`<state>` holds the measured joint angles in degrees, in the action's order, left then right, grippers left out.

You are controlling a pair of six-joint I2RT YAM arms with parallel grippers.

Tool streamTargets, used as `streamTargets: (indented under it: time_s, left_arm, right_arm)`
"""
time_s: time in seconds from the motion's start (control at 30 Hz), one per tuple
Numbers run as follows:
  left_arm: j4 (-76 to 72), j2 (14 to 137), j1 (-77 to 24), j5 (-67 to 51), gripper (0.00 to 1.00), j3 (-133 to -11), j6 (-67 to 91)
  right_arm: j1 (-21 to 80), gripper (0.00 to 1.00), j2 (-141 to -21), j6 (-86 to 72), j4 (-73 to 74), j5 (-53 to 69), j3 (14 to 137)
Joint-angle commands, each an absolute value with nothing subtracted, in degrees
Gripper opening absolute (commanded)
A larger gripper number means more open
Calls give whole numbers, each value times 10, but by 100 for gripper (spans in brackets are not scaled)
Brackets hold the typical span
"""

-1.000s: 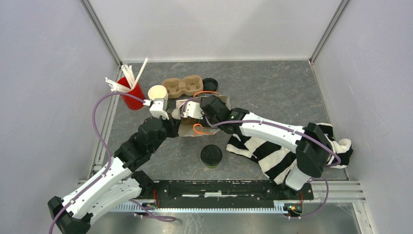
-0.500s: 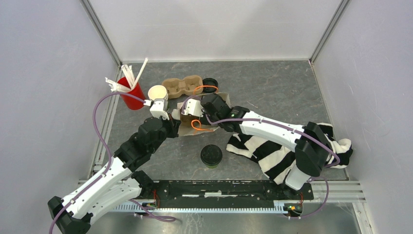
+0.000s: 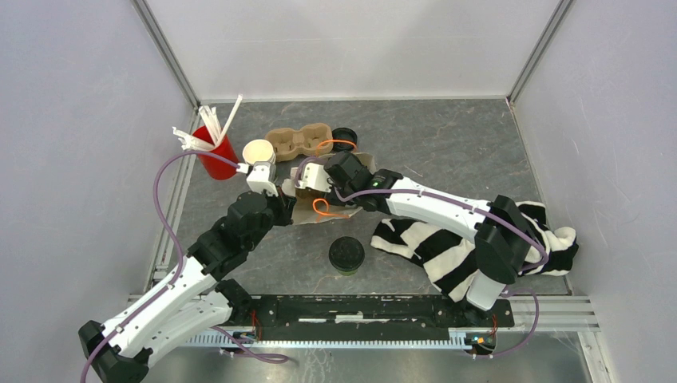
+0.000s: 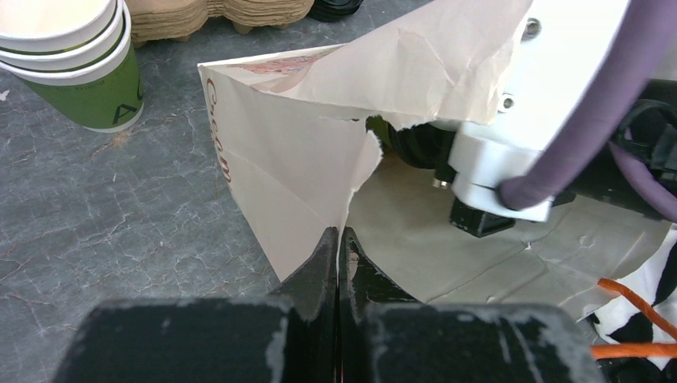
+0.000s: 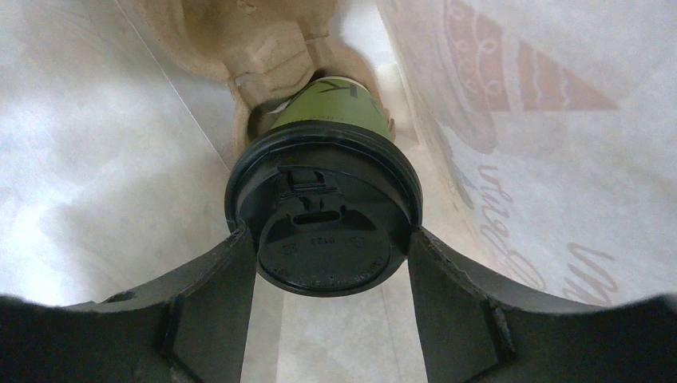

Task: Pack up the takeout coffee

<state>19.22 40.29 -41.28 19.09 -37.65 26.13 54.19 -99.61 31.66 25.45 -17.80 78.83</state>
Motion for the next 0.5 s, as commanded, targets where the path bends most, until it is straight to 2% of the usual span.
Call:
streamTargets:
  time_s: [0.0,0.23,0.47]
  left_arm:
    - [202,407,-414,190,2,-403,236]
    - [238,417,-414,195,2,-431,268]
    - [287,456,-414,168,2,-502,306]
  right_arm:
    - [538,53,-1017,289,265,-181,821]
    - [538,53,-1020,267,300,-178,827]
    - [538,53,-1024,230,397,-165,876]
